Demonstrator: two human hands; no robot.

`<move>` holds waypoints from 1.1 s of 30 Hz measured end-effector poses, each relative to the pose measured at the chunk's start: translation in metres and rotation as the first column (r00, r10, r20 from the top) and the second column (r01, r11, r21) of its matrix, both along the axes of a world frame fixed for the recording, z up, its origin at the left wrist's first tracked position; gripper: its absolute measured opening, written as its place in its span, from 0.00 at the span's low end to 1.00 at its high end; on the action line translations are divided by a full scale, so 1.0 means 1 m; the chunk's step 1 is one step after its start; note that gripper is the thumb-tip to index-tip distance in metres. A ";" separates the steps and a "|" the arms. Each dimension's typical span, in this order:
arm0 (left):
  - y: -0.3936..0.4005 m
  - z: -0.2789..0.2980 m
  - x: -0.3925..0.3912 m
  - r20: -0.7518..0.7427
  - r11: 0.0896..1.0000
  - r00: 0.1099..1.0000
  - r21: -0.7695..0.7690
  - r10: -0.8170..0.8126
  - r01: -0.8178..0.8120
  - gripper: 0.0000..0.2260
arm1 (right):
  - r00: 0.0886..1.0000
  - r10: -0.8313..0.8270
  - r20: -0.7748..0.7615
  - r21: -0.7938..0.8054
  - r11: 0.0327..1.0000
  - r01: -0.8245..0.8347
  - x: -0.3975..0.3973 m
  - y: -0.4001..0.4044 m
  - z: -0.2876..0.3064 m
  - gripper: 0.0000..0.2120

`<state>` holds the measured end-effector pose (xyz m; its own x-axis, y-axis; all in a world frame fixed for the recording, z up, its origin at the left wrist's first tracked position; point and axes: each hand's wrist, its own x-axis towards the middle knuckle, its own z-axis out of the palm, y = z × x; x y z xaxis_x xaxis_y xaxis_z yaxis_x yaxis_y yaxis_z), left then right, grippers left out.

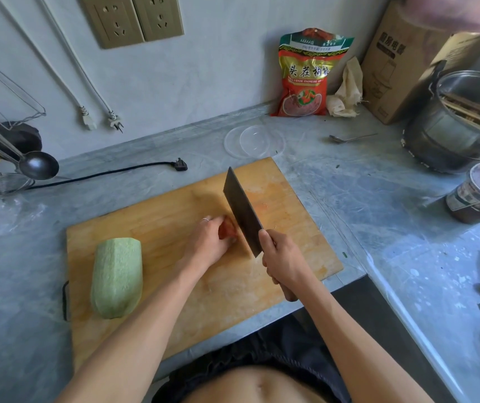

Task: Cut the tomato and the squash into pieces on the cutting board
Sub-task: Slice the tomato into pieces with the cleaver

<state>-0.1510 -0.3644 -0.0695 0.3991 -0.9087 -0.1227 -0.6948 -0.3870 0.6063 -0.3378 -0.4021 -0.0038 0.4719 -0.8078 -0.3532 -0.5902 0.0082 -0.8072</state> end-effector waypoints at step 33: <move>-0.002 0.005 -0.013 0.052 0.993 0.994 -0.066 0.100 -0.096 0.12 | 0.981 0.148 -0.126 -0.185 0.968 -0.170 -0.008 0.038 0.018 0.19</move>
